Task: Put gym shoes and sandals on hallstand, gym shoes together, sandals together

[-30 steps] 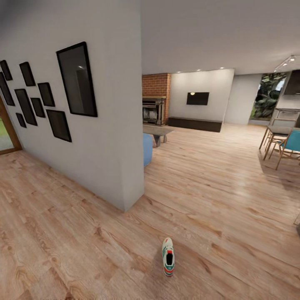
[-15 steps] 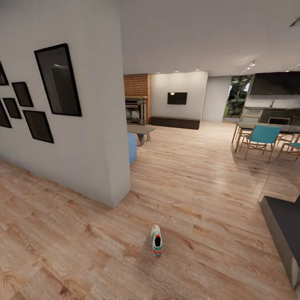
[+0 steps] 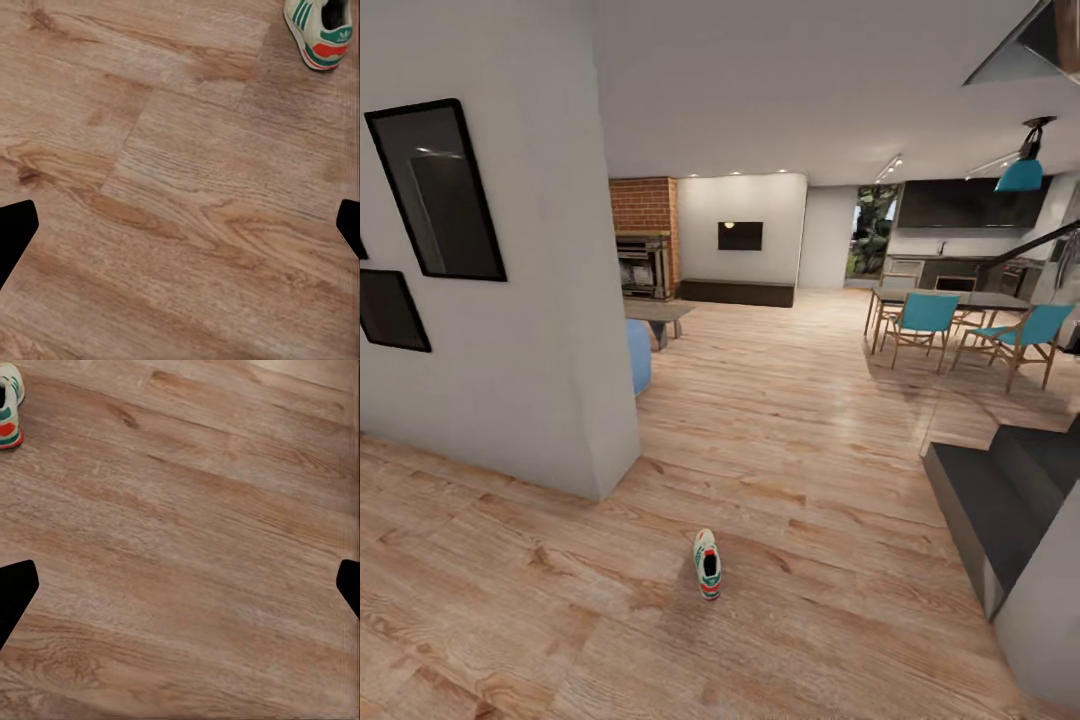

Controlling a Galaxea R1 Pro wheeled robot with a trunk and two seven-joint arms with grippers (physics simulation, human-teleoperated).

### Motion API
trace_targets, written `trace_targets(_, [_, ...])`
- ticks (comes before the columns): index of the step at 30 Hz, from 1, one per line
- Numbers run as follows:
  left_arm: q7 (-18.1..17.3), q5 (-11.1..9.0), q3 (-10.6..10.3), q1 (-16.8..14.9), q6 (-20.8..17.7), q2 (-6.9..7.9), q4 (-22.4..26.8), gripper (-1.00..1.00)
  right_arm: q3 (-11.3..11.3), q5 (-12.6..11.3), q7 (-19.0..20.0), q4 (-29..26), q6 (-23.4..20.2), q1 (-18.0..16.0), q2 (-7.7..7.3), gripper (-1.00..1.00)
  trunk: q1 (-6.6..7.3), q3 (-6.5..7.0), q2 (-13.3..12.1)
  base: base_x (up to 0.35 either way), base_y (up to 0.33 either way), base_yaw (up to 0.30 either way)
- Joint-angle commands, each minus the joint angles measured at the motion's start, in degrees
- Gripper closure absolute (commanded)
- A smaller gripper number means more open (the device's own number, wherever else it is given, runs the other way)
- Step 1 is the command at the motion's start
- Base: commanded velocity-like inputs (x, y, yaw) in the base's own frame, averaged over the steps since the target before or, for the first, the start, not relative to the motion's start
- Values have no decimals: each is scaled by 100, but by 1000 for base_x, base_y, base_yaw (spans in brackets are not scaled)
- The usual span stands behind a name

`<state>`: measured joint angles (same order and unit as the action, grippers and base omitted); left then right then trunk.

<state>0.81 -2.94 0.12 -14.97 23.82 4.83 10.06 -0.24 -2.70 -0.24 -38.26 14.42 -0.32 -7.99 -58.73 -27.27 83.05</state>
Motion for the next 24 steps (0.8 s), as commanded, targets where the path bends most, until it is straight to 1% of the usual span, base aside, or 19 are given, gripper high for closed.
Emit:
trace_targets(1, [-2,-30,-3,-1,17,0,-1,-100,6,-28,-3,2,17,-3,-1,-100,0,-5,3,-10,4,-275])
trace_targets(24, [-17,-31,-3,-5,18,-6,5,-100,6,-28,-2,2,17,-3,-1,-100,0,-5,3,-1,1,-275])
